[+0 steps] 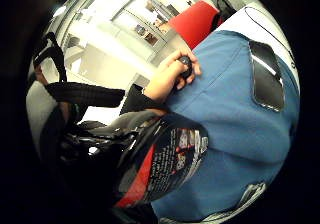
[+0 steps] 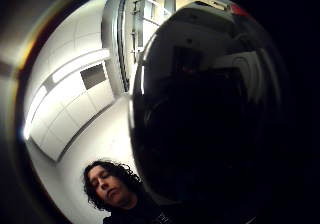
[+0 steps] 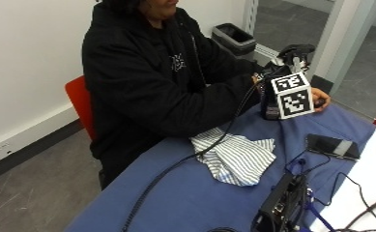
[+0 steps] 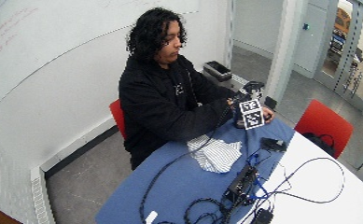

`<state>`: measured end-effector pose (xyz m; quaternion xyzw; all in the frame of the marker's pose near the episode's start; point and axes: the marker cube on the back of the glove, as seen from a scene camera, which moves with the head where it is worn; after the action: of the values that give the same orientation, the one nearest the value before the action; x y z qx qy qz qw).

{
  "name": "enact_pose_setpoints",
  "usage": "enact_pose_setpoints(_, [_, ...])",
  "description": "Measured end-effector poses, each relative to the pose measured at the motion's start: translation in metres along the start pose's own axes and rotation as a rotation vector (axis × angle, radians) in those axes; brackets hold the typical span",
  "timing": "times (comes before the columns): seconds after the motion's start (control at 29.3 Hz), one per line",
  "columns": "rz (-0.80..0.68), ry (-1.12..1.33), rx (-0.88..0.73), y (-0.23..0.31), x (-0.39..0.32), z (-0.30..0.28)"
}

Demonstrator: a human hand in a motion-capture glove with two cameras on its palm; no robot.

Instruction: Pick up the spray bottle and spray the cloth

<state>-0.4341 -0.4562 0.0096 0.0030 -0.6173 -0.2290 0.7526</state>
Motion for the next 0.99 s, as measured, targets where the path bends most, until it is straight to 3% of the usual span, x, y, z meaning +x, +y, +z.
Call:
enact_pose_setpoints(0.31, [0.076, 0.007, -0.062, 0.013, 0.006, -0.005])
enact_pose_setpoints(0.55, [0.084, 0.228, -0.109, 0.034, 0.0, -0.029])
enact_pose_setpoints(0.68, [0.031, 0.333, -0.038, 0.018, -0.014, -0.054])
enact_pose_setpoints(0.99, [0.024, 0.826, -0.214, 0.119, -0.029, -0.099])
